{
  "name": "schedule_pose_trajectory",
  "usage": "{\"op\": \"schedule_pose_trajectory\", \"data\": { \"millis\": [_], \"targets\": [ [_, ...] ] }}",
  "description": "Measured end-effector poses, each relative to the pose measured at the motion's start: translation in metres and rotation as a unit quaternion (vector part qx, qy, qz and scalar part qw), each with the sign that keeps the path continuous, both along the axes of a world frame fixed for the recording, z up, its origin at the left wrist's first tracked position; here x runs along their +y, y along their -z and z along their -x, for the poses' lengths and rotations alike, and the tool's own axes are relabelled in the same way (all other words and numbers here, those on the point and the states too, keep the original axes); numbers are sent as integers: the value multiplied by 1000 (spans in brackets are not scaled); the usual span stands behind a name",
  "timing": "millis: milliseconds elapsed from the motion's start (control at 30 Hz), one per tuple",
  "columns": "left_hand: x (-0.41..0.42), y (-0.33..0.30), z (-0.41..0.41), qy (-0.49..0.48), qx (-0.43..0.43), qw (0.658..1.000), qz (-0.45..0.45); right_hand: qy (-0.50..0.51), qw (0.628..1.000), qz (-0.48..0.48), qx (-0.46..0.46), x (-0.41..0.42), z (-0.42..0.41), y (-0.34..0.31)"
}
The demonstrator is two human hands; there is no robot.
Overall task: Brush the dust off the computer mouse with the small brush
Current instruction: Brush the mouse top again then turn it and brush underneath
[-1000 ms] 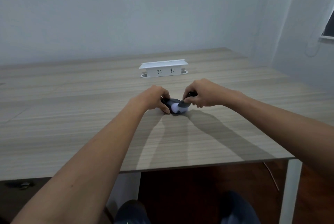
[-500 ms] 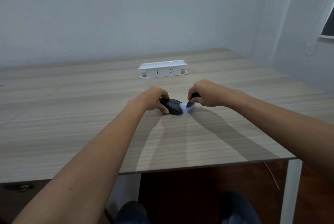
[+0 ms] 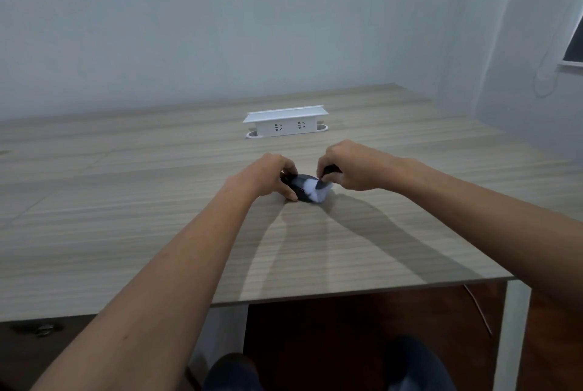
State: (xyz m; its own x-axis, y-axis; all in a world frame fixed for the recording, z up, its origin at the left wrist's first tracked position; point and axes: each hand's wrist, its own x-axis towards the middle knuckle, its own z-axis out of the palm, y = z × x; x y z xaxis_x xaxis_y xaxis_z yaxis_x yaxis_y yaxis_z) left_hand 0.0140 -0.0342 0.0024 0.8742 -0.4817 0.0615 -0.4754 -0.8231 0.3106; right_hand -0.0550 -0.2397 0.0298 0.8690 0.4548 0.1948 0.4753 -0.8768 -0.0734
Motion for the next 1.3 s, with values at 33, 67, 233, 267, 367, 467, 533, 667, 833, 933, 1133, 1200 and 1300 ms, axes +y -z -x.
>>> {"op": "schedule_pose_trajectory", "data": {
  "millis": [33,67,233,267,367,467,533,667,833,933,1133,1200,1300],
  "targets": [
    [0,0,0,0,0,1000,1,-6,1000,15,17,-2,2,-2],
    [0,0,0,0,2,1000,3,-7,999,25,29,-5,4,-4],
    [0,0,-2,2,5,1000,0,13,999,36,-18,-3,-1,-4],
    [0,0,-2,1,4,1000,-1,4,999,19,-31,1,-1,-2],
    [-1,1,-3,2,2,1000,-2,-31,998,-38,-40,7,0,1],
    [-1,1,-4,2,2,1000,-2,-34,997,-67,-1,-1,0,1],
    [-1,2,-3,0,-3,1000,0,-22,998,-59,22,-8,-1,0],
    [0,4,0,-6,-11,1000,-15,15,1000,-25,5,-15,-4,4],
    [10,7,3,-18,-24,999,-30,61,989,-117,-61,-17,-6,19],
    [16,9,5,-33,-34,998,-34,104,972,-195,-80,-19,-11,27],
    [25,19,2,-82,-69,994,12,137,960,-228,-89,-20,-20,44],
    [26,22,0,-93,-76,992,26,140,959,-225,-98,-19,-19,50],
    [25,27,-3,-112,-83,989,47,163,957,-219,-102,-19,-18,56]
  ]
}}
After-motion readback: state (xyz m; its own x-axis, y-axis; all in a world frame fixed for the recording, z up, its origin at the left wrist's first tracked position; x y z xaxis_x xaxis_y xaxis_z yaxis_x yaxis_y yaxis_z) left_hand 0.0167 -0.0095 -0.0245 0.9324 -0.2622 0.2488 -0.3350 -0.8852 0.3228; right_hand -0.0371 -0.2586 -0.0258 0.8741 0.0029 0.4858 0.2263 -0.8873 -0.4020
